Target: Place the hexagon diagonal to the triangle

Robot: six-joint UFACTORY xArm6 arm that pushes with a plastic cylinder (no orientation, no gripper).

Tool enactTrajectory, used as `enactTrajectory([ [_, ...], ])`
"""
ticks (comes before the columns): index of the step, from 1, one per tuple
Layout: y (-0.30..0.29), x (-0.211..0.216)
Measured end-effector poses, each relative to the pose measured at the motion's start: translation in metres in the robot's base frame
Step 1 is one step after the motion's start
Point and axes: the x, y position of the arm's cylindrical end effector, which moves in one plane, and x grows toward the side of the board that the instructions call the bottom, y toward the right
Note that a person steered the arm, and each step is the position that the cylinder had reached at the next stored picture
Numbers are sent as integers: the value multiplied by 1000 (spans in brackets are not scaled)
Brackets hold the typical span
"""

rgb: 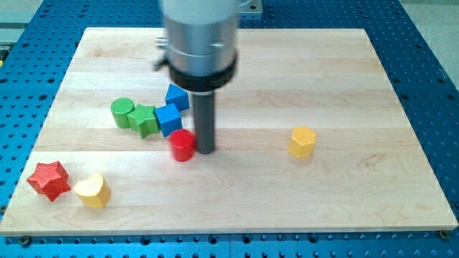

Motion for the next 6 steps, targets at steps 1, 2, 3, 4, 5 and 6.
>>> enactTrajectory([
  [1,-79,11],
  [2,-90,9],
  [3,-14,33],
  [4,124,64],
  [5,241,62],
  [6,258,8],
])
